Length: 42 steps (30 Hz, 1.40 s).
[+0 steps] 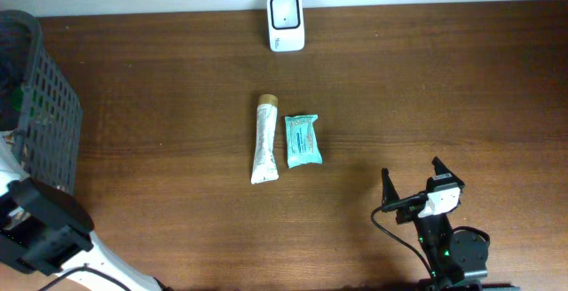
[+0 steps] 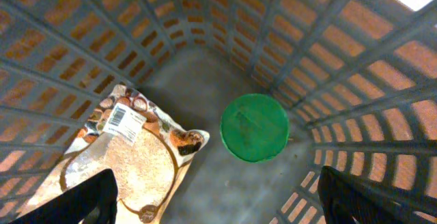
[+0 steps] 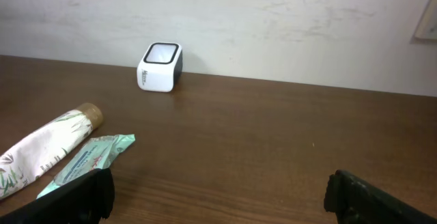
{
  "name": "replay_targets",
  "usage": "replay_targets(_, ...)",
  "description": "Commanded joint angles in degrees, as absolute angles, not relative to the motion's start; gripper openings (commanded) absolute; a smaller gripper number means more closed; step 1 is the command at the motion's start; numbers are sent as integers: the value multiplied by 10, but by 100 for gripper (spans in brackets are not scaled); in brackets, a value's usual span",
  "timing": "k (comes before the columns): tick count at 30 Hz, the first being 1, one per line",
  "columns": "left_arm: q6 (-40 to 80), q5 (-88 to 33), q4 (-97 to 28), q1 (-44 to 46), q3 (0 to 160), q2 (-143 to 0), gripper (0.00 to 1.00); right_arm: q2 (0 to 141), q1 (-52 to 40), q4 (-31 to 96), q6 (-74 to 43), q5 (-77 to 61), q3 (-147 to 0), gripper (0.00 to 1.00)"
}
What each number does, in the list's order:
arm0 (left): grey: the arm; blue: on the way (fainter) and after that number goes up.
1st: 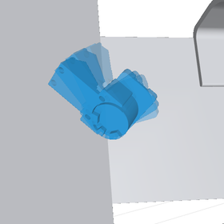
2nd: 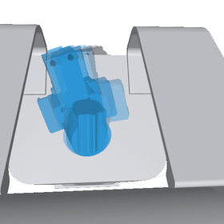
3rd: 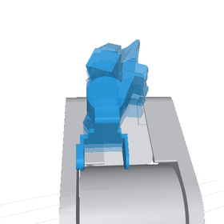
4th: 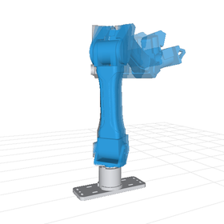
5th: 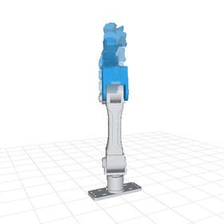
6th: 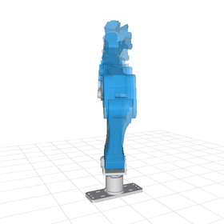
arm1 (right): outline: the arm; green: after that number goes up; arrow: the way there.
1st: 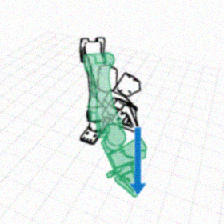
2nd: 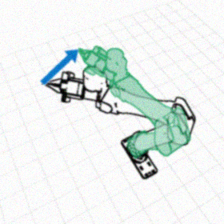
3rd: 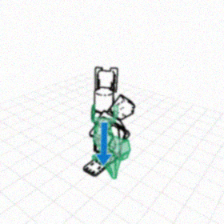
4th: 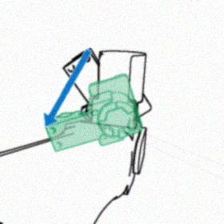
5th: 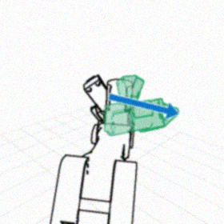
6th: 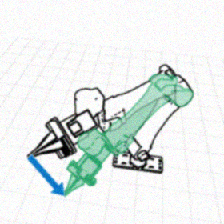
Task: Scan the item barcode
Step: 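Reach the left gripper into the basket and grasp the green-lidded jar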
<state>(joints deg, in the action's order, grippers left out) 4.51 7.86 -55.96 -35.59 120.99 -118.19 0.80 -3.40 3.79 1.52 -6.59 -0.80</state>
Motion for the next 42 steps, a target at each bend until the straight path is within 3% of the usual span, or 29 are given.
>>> replay_targets(1,35,51,-559,-363,1220,-1209,93,5,-33,38,13,-69,-3,98)
replay_targets(12,-19,-31,-529,-363,1220,-1264,98,5,-33,38,13,-69,-3,98)
replay_targets(33,-34,-31,-493,-369,1220,-1346,99,5,-33,38,13,-69,-3,98)
replay_targets(39,-33,-33,-495,-369,1220,-1347,84,5,-33,38,13,-69,-3,98)
replay_targets(42,-33,-33,-503,-369,1220,-1347,64,5,-33,38,13,-69,-3,98)
